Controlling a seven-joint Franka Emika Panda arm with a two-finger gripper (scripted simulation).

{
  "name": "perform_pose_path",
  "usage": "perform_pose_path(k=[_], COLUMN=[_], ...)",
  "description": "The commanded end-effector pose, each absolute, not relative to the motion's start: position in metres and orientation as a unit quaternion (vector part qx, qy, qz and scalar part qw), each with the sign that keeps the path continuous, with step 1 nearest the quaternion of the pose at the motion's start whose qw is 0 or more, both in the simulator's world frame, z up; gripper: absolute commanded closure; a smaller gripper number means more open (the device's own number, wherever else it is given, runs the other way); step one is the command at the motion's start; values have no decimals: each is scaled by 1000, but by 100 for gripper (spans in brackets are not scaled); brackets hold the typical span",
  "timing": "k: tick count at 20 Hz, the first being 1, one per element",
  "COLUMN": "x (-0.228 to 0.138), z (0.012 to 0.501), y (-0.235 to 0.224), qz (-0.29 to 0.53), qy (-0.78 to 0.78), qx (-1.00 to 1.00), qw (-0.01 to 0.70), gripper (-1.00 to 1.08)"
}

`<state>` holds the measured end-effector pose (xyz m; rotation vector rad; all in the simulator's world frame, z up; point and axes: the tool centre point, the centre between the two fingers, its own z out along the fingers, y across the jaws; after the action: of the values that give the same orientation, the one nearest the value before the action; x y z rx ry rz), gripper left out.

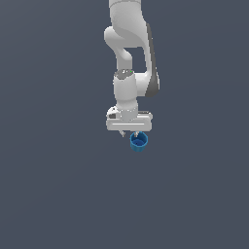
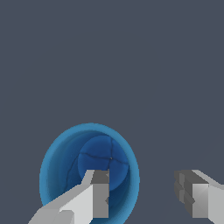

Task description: Pick up the object and move it to a goal position.

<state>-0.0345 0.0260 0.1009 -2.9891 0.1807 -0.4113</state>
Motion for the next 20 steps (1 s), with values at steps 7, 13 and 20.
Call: perform_pose_path(k=[7, 13, 20], x=[-42, -43, -39], z=[101, 101, 89], y=[28, 28, 30], qz=[-165, -168, -169], qy=[70, 72, 72], qx=[-982, -981, -981], qw=[61, 61, 61], gripper=[-20, -20, -20])
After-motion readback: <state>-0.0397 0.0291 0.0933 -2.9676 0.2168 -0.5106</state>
